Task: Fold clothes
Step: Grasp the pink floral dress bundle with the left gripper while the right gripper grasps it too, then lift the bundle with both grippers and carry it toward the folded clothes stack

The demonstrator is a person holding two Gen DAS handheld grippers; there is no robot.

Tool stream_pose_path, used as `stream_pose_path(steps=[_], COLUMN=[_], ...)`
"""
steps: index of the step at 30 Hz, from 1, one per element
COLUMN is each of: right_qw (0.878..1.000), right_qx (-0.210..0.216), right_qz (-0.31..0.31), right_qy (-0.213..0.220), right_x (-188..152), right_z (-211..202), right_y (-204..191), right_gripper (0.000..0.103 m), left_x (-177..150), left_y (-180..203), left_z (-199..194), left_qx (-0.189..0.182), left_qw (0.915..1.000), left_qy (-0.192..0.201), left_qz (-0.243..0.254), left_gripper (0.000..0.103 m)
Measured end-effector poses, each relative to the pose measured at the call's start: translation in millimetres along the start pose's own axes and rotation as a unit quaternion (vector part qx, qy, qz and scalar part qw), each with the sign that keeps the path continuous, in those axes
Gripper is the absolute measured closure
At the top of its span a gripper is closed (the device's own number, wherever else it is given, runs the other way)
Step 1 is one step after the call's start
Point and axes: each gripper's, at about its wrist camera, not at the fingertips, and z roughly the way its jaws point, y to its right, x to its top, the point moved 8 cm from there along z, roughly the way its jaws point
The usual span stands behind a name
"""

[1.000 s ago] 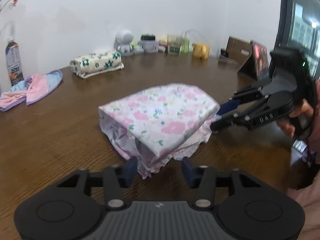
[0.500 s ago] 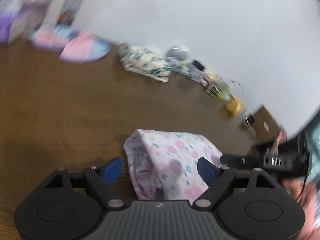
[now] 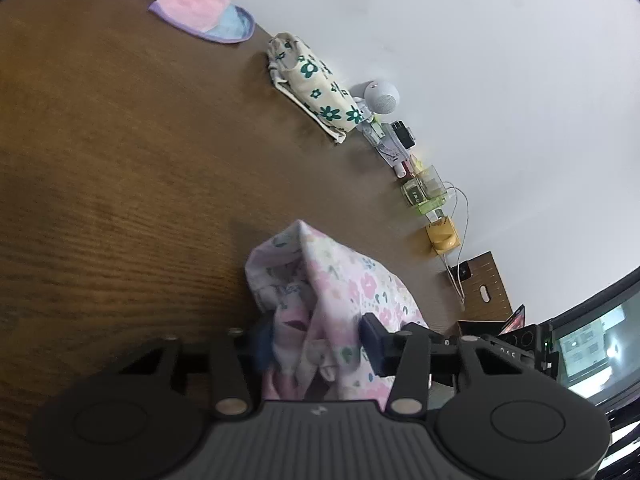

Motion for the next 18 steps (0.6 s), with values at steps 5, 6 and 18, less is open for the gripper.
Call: stream_pose_path(steps=[5,6,18], right_qw=[1.000,1.000,0.999], right_qx=[0.003,0.003,0.044], right_qz=[-0.003,-0.003,0.003], right_qy=[-0.005,-0.004,0.025], right_x=[-0.8,-1.0,-1.5], right_z=[3.2,3.6,-4.0], right_y=[-0.6,-0.4,-10.4], right_gripper=[0.067,0.069,0.086], left_x=[-0.1,-0.6,5.1], left_y=[0.0,-0.3,8.1], left_z=[2.4,2.6,-3.5], left_qx=[-0.005,-0.007,-0.042], left_qw=[1.0000,1.0000,0.9989], left_qy=[0.001,0.001,0.021], left_qz=[0.000,-0.002,-0.004], left_gripper=[0.069,0.070,0.084])
